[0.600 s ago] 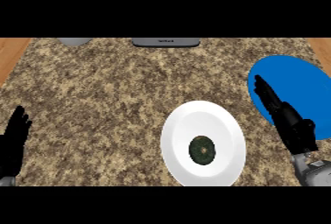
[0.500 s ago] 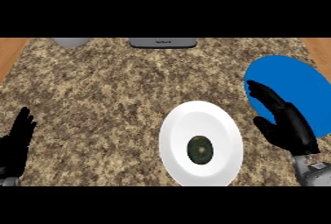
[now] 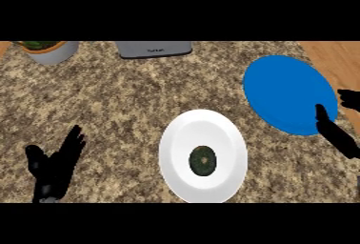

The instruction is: Pick the squash from the plate and place it in the plate

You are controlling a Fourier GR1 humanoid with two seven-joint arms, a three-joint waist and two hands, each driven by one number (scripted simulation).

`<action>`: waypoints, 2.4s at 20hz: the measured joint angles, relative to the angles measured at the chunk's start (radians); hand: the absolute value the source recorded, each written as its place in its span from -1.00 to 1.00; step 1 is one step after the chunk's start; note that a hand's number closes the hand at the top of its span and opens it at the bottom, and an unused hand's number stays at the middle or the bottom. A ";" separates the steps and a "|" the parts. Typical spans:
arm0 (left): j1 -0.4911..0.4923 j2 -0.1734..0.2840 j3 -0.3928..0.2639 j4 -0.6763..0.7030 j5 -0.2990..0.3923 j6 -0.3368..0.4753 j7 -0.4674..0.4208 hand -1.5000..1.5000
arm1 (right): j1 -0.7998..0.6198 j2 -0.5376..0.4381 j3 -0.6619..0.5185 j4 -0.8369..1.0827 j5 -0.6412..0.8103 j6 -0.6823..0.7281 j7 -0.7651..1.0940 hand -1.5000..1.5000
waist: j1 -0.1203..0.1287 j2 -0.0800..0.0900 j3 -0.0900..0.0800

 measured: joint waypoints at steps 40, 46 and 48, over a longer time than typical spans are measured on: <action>-0.085 -0.117 -0.075 0.020 -0.067 -0.065 0.024 0.00 | 0.133 0.535 0.570 -0.222 1.131 0.575 0.952 -1.00 | 0.116 0.015 0.007; -0.087 -0.119 -0.048 0.030 -0.068 -0.086 0.026 0.00 | 0.070 0.546 0.572 -0.128 1.100 0.546 0.959 -1.00 | 0.113 0.014 0.007; -0.090 -0.125 -0.043 0.037 -0.071 -0.088 0.021 0.00 | 0.061 0.547 0.562 -0.092 1.105 0.537 0.960 -1.00 | 0.112 0.015 0.007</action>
